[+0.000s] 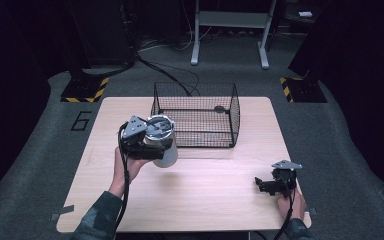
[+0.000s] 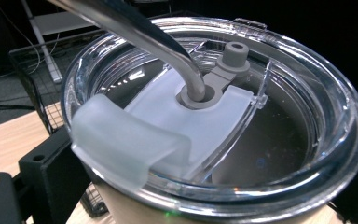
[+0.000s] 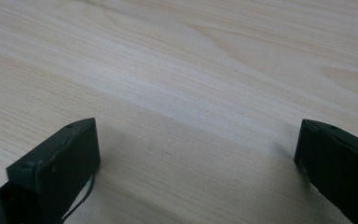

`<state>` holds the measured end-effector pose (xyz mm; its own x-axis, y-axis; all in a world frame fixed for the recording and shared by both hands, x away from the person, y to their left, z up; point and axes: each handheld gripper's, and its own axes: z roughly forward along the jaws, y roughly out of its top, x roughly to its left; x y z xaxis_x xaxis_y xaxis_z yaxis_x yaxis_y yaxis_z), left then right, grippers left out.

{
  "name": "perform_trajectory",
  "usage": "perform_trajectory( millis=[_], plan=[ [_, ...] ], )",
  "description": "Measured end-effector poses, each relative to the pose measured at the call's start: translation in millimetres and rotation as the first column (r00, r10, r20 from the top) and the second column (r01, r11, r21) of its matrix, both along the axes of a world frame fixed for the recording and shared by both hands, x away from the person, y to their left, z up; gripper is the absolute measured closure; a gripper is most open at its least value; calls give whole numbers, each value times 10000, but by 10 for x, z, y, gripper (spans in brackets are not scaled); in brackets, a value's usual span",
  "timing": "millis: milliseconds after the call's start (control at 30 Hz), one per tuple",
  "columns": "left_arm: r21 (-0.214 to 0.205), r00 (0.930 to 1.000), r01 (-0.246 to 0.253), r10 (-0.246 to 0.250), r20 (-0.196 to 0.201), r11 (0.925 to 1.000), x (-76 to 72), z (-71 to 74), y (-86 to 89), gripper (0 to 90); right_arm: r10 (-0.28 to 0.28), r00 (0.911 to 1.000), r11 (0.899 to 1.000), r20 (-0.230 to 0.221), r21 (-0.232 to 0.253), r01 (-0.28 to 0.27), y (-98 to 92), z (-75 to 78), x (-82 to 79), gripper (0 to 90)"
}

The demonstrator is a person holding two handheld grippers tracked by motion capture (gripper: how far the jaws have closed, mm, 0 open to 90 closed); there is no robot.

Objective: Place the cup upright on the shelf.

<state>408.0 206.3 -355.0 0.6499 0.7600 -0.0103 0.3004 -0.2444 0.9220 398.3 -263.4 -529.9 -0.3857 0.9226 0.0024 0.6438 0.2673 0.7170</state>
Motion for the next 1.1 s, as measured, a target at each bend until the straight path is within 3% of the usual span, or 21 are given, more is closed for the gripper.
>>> perform_trajectory(
  millis=[533, 1100],
  plan=[
    [-46, 9993, 364, -364, 19, 9993, 104, 231, -95, 38, 7, 10000, 10000, -1, 1, -7, 0, 0, 0, 0],
    [-34, 9973, 687, -686, 253, 9976, 351, 538, -323, 38, 27, 10000, 10000, -10, -9, -27, 1, 0, 2, 0]
  ],
)
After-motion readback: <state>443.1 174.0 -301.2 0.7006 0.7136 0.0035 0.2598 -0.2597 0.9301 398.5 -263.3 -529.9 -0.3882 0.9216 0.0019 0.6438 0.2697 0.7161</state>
